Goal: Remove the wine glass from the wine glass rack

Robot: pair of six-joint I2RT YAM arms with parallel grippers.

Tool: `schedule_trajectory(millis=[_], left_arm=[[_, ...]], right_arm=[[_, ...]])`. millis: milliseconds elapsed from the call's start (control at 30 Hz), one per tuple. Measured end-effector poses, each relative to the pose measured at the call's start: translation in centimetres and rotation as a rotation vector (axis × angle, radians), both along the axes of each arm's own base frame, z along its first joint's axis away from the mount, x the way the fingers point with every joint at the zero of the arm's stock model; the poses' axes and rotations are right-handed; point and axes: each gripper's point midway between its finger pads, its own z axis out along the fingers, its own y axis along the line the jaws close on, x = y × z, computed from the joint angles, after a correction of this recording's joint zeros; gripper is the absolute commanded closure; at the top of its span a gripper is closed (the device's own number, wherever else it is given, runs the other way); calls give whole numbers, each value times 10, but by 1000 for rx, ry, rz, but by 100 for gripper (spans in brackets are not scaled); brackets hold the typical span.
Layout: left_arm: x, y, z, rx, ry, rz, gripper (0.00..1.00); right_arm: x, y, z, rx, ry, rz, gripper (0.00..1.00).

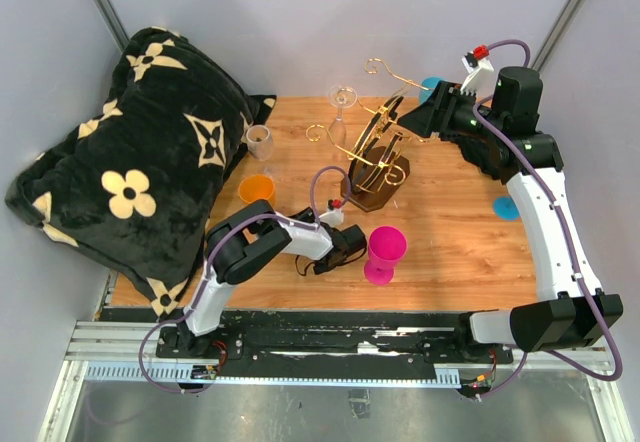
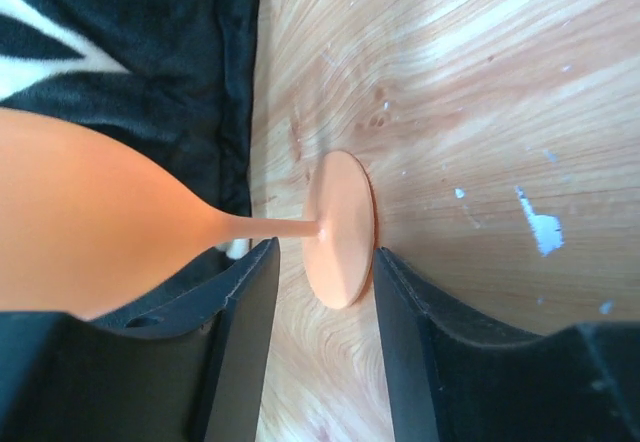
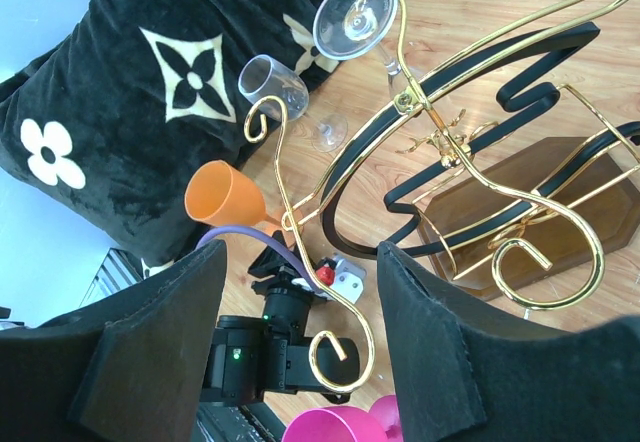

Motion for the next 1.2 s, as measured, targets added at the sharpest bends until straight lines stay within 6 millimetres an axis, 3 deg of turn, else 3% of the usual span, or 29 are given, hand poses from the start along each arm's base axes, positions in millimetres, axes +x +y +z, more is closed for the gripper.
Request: schedule_trajectory(millis=[233,500,700,800,900,1033,1200], left_arm=[[4,-18,7,-118,20,-54,36],[5,-58,10,-404,85,-153,36],[-2,-79,9,-511,174,-250,36],[-11,-82,14,-560,216,-300,35],[-19,-86,28,-620,235,-353,34],[-26,-98,62,-730,225,-444,33],[-33,-108,115,-869,171,-544,33]], right_arm=[[0,0,1,-1,2,0,37],[11,0,23,-12,-39,3,39],[44,11,49,-64,-84,32,40],[65,20,47,-75,-61,52,41],[89,30,34,-70,-11,74,43],[115,44,8,-63,72,105,49],[127,70,-21,-60,148,153,49]])
